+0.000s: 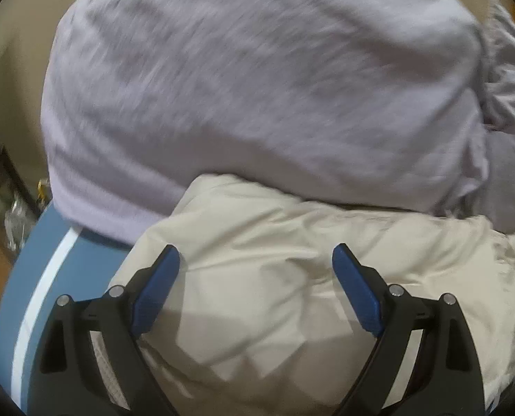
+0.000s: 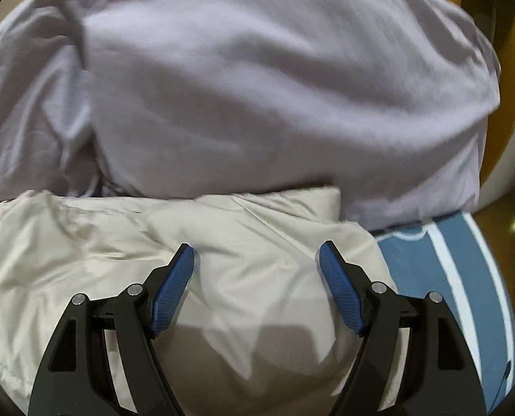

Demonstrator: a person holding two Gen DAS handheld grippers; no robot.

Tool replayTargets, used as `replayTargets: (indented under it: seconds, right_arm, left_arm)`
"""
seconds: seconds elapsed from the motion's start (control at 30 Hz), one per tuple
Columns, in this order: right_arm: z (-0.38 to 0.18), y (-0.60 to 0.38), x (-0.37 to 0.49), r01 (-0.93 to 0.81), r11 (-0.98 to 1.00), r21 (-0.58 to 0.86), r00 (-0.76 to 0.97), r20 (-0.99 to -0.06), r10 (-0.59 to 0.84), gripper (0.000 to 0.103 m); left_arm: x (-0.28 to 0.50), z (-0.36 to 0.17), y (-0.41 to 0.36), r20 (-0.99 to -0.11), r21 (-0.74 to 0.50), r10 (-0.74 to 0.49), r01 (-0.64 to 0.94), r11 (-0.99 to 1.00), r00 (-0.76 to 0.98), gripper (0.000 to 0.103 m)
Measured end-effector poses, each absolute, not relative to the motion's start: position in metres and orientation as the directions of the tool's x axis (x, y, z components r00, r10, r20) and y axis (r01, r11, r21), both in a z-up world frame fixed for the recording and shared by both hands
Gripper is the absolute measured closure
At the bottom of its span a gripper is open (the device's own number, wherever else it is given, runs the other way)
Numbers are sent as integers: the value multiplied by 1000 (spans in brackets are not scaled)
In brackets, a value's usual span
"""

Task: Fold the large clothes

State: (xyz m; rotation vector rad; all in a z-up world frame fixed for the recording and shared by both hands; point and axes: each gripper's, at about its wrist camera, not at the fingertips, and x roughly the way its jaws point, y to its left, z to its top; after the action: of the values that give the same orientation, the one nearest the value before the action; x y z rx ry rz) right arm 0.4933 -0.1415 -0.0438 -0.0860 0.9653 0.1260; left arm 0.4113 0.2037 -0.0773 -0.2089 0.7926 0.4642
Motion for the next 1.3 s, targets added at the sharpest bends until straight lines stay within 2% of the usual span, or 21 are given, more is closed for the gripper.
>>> replayTargets:
  seconds: [0.57, 0.87, 1.3]
  right_arm:
    - [-80, -130, 511, -157, 987, -39, 563, -825, 57, 16]
    - [-93, -131, 524, -163, 986, -22, 539, -839, 70, 12]
    - [-103, -135, 540, -160, 987, -12, 517, -853, 74, 9]
  left_arm:
    - [428, -142, 214, -750, 23, 352, -509, 860, 561, 8]
    - [423, -156, 213, -752, 19, 348, -510, 860, 559, 7]
    - [421, -148, 221, -768, 15, 337, -511, 860, 544, 6]
